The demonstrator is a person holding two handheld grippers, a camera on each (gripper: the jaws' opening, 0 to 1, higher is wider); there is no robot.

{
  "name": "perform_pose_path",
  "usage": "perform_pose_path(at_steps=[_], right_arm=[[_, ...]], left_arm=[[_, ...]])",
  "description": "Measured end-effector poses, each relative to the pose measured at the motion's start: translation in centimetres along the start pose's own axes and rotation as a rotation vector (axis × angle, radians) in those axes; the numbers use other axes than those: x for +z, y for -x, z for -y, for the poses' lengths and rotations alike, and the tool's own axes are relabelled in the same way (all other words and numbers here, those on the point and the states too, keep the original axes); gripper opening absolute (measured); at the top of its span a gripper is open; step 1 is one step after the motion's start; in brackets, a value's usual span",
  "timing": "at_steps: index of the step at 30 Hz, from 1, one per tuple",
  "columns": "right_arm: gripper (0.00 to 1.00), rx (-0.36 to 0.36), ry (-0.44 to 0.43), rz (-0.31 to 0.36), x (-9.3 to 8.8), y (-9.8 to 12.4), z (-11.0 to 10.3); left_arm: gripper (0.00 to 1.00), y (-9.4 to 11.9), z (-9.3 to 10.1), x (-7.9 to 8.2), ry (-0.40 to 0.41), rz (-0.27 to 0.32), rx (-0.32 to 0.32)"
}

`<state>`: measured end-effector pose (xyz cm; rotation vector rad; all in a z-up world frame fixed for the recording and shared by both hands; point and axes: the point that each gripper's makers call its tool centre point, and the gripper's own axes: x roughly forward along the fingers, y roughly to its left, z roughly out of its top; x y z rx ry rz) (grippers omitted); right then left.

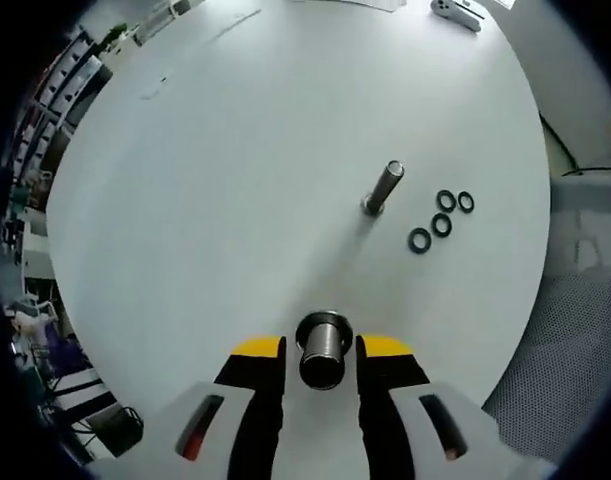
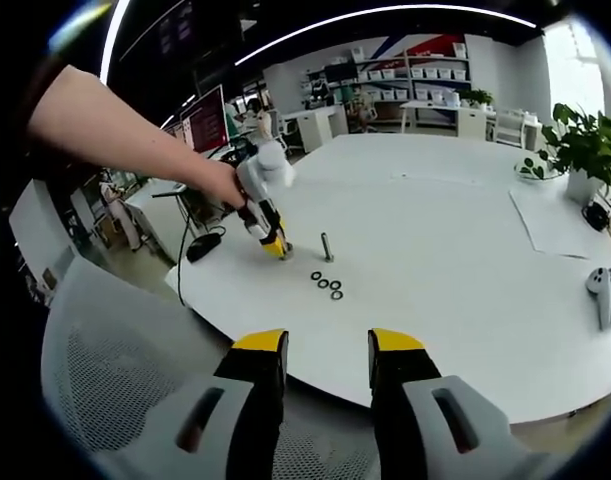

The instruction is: Place the washer onto the threaded stud by aligning its center hole with the stud, sliding it down to the base, and recovering from edge contact or off-axis alignment until the washer reaches the visible bottom stop.

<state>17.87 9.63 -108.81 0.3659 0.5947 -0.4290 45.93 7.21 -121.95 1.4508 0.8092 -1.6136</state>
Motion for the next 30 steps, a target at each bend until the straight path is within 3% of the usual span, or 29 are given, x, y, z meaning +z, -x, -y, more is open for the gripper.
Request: perform_pose_path(at_steps=[3,5,8,14,17,19,21,25,30], right_arm=[[0.35,0.003,0.005,-0.004,-0.1,0.0,-0.1],[0.35,0.006,0.006,-0.004,-0.1,0.0,-0.2],[0.35,0.011,0.009,-0.008,-0.1,0.0,-0.3],[0.34,0.028,0.029,-0.026,-0.4,-0.2,-0.7],[0.34,0.035,0.036,-0.031,-0.4,0.0,-0.9],[0.34,0.037,0.039,-0.033,-0.5,-0.1,-0.9],[0.34,0.039,0.043,-0.033,-0.5,-0.1,-0.9],[0.34,0.043,0.049,-0.039,-0.6,-0.1,-1.0],[0.34,0.047,0.059,-0.054,-0.8,0.0,-1.2]], left_arm=[[0.29,0.2,-0.6,0.0,-0.009,0.011,0.011],[0.3,1.4,-0.7,-0.5,0.02,0.032,0.026],[0.34,2.2,-1.6,-1.0,0.054,0.088,0.055],[0.33,4.9,-0.8,-1.6,0.153,0.216,0.07],[0.33,6.7,0.8,-1.6,0.23,0.301,0.065],[0.33,7.2,0.8,-2.0,0.271,0.351,0.064],[0.33,9.9,3.0,-2.7,0.306,0.409,0.068],[0.32,11.7,6.1,-3.0,0.392,0.53,0.055],[0.32,14.2,9.1,-4.0,0.434,0.609,0.06]])
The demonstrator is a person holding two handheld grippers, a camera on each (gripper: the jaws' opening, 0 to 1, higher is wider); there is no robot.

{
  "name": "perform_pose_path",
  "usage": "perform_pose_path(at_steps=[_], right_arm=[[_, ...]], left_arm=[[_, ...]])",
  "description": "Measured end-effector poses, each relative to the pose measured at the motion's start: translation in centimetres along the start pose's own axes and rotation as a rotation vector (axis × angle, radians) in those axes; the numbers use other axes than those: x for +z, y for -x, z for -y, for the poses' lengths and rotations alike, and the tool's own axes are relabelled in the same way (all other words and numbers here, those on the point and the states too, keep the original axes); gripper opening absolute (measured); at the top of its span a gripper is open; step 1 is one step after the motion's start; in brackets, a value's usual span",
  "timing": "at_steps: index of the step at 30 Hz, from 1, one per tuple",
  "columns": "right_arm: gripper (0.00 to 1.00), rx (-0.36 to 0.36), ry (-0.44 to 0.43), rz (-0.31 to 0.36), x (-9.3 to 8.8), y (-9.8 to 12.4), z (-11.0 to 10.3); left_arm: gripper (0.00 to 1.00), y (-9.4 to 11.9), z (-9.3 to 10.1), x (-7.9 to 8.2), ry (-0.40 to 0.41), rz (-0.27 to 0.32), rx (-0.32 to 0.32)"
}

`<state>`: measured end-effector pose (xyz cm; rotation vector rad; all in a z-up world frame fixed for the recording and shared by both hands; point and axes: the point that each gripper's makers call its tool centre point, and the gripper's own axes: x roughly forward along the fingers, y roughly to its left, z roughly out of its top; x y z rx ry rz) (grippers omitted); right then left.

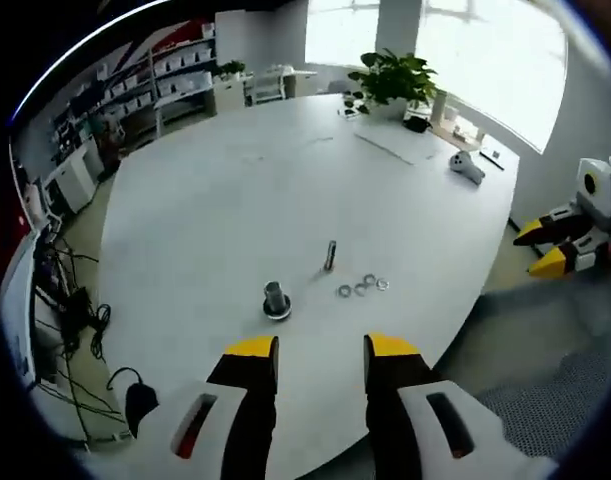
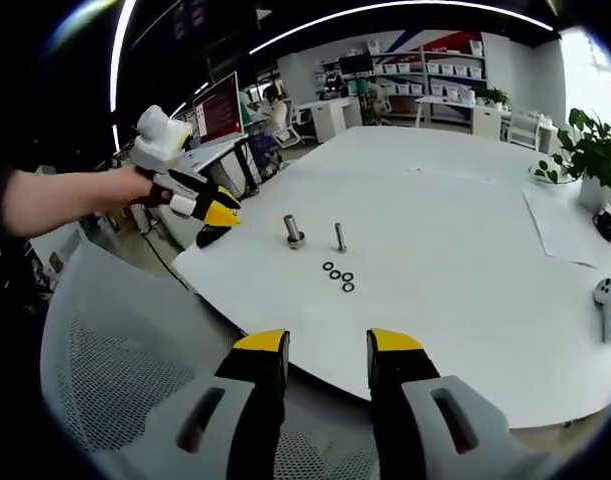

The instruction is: Place the washer onto the threaded stud by aligning its center hole with the stud, sliding it down to the base, and recovering from edge contact or off-axis alignment until the washer reaches the visible bottom stop.

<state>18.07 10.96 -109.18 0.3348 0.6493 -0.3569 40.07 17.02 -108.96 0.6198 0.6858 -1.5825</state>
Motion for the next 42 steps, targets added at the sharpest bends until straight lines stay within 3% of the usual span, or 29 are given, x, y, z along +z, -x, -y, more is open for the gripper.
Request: perform_pose_path(at_steps=[3,7,15,28,31,35,39,42], right_arm=[[0.34,0.01,0.008,-0.006,0.0,-0.1,-0.2],[0.34,0.011,0.014,-0.01,-0.2,-0.1,-0.2],[0.34,0.003,0.013,-0.012,-0.3,-0.3,0.0],[0.34,-0.019,0.011,-0.022,-0.4,-0.2,0.3],[0.34,-0.026,0.007,-0.028,-0.5,-0.2,0.5],[0.34,-0.027,0.048,-0.088,-1.4,-0.6,0.2],[0.34,-0.039,0.047,-0.092,-1.5,-0.4,0.4],[0.34,-0.055,0.048,-0.086,-1.4,-0.3,0.8]], left_arm=[[0.33,1.6,1.3,0.2,0.023,0.04,0.003],[0.33,3.3,1.8,0.8,0.079,0.116,0.022],[0.35,5.5,1.8,0.7,0.131,0.197,0.047],[0.36,7.3,0.5,-1.3,0.183,0.241,0.048],[0.36,7.6,0.0,-1.6,0.156,0.243,0.065],[0.37,8.0,0.1,-1.8,0.173,0.276,0.075],[0.38,8.8,0.1,-1.5,0.101,0.319,0.12],[0.37,8.8,0.6,-1.9,0.098,0.322,0.106]])
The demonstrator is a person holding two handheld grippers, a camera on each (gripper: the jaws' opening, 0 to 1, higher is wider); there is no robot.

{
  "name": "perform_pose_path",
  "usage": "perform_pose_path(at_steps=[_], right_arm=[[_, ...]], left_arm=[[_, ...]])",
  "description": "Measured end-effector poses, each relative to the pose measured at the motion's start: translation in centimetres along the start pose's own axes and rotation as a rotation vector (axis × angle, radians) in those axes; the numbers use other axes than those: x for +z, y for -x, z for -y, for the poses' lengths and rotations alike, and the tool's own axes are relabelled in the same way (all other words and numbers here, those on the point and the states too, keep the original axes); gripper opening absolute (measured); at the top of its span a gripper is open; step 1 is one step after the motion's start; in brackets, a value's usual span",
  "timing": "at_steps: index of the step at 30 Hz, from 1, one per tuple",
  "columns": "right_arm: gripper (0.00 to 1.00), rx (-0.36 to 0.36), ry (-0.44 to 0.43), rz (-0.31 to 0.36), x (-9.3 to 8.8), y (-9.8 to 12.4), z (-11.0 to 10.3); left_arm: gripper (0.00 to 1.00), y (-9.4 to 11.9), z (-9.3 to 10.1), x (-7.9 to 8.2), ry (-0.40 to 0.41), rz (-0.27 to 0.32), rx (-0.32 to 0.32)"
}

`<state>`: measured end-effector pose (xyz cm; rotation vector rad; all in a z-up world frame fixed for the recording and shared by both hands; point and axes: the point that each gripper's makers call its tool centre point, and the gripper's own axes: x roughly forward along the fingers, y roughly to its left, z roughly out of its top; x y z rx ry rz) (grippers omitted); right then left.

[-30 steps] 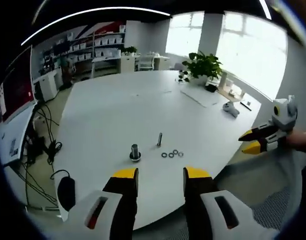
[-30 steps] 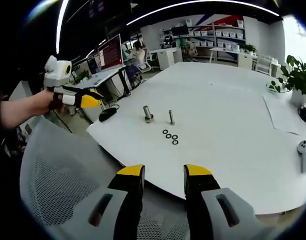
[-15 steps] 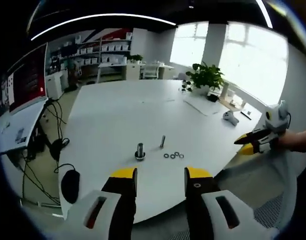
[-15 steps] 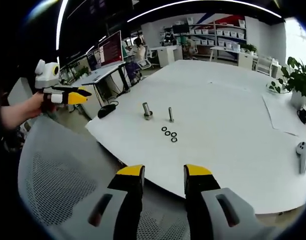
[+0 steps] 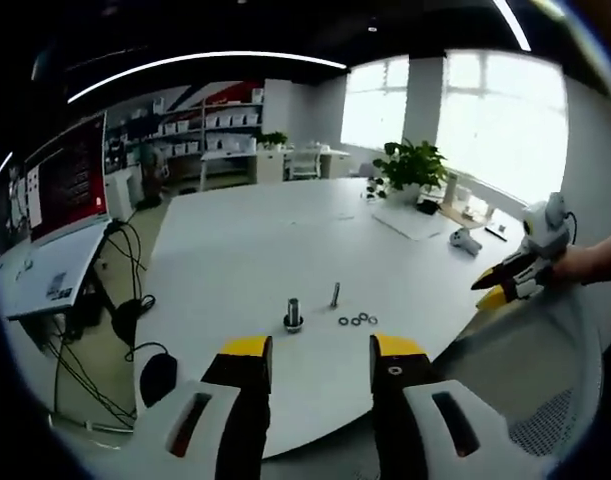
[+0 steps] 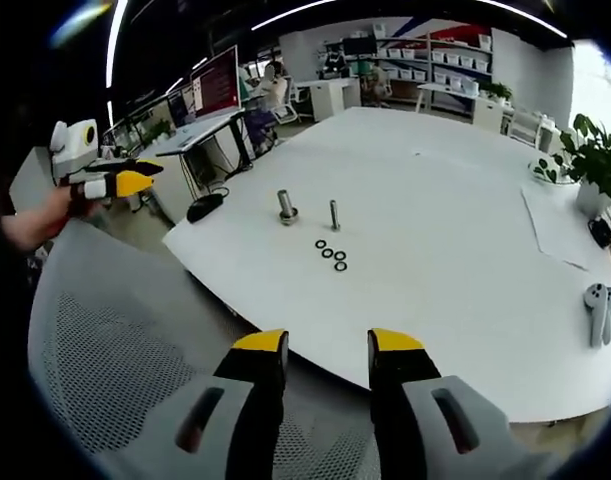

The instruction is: Place the washer onto the threaded stud by aligning its center hole with the stud, sliding it down to the base, and recovering from edge contact or off-axis alignment until the washer reaches the visible bottom stop.

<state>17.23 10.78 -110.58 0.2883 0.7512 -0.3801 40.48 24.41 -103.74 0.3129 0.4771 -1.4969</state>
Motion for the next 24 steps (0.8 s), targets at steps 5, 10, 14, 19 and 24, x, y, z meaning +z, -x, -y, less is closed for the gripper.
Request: perform_pose_path(at_steps=[5,10,14,19,24], right_arm=[[0.34,-0.009,0.027,-0.021,-0.5,-0.2,0.2],[0.34,-0.017,0.03,-0.03,-0.5,-0.1,0.1],[0.34,-0.007,0.042,-0.042,-0.5,0.0,-0.2],[0.34,-0.005,0.047,-0.054,-0.8,-0.1,-0.3],[0.34,-0.002,0.041,-0.052,-0.8,-0.2,-0.2]], left_arm=[[0.34,0.2,-0.3,-0.9,-0.017,-0.003,-0.003],[0.34,-0.1,-0.8,-0.5,-0.012,0.021,0.007],[0.32,-0.3,-0.7,-0.9,-0.01,0.012,0.003],[0.33,-0.6,-0.6,-1.2,0.024,0.015,-0.018],[0.33,-1.0,0.3,-2.1,0.001,-0.029,-0.048]])
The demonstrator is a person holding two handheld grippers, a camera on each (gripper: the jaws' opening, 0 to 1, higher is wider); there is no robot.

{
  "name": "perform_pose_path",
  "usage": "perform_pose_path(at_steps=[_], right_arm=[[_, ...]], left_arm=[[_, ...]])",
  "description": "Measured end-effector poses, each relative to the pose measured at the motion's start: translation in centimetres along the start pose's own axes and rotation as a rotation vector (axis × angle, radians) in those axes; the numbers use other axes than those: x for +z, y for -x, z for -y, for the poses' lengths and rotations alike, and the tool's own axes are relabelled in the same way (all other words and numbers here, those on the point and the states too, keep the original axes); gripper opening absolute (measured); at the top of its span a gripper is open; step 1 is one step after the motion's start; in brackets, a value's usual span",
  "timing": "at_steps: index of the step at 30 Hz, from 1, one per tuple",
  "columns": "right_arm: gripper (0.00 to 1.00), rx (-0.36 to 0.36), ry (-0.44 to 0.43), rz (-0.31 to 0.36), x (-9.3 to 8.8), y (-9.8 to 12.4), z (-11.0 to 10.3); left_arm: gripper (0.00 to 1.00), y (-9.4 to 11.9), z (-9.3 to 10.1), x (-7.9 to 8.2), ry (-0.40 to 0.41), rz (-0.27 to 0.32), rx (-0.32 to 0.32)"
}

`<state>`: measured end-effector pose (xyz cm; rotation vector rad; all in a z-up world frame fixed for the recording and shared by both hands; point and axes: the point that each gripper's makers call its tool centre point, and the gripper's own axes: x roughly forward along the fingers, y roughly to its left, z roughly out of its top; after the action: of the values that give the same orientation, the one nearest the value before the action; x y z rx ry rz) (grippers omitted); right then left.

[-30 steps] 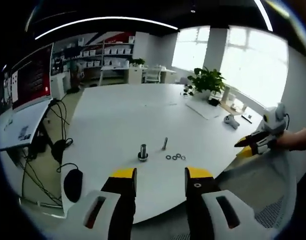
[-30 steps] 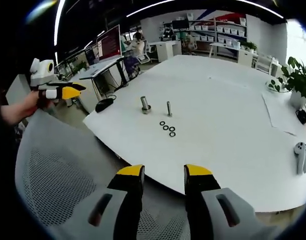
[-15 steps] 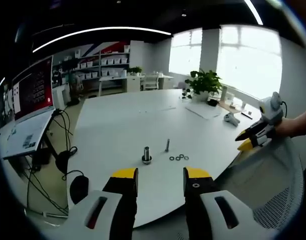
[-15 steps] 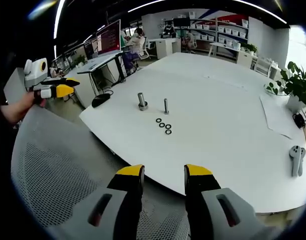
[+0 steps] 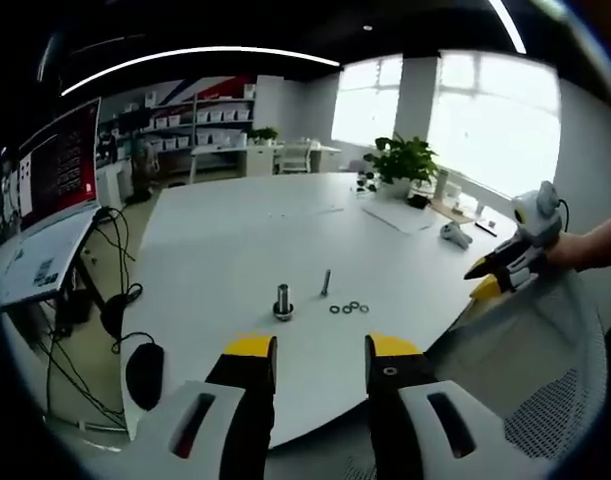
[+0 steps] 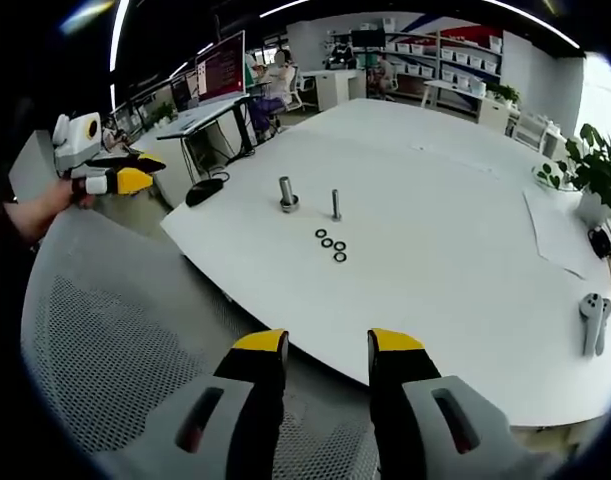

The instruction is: Place the washer onto the threaded stud by aligning its center hole with the stud, sliding it down to the base, and recovering from edge contact or off-axis alignment until the washer reaches the visible bottom stop.

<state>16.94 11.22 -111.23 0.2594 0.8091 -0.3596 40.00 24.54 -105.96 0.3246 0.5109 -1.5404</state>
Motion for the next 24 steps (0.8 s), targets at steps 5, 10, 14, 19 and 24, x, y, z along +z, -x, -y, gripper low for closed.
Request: perform_pose_path(at_steps=[5,10,14,19,24], right_arm=[[0.34,0.004,0.005,-0.005,-0.1,0.0,0.0],[0.34,0.009,0.006,-0.007,0.0,0.2,-0.6],[0.34,0.005,0.002,-0.003,-0.2,0.1,-0.5],[0.34,0.0,-0.005,-0.001,-0.1,0.1,-0.3],[0.34,0.006,0.005,-0.017,-0.4,-0.1,-0.1]], left_arm=[[0.34,0.0,0.1,0.0,0.003,0.0,-0.016],[0.35,-0.2,0.5,-0.7,-0.006,-0.027,-0.034],[0.34,-0.1,0.8,-0.6,-0.013,-0.027,-0.041],[0.34,-0.1,1.1,-0.8,-0.018,-0.039,-0.048],[0.33,-0.2,1.0,-0.8,-0.013,-0.035,-0.049]])
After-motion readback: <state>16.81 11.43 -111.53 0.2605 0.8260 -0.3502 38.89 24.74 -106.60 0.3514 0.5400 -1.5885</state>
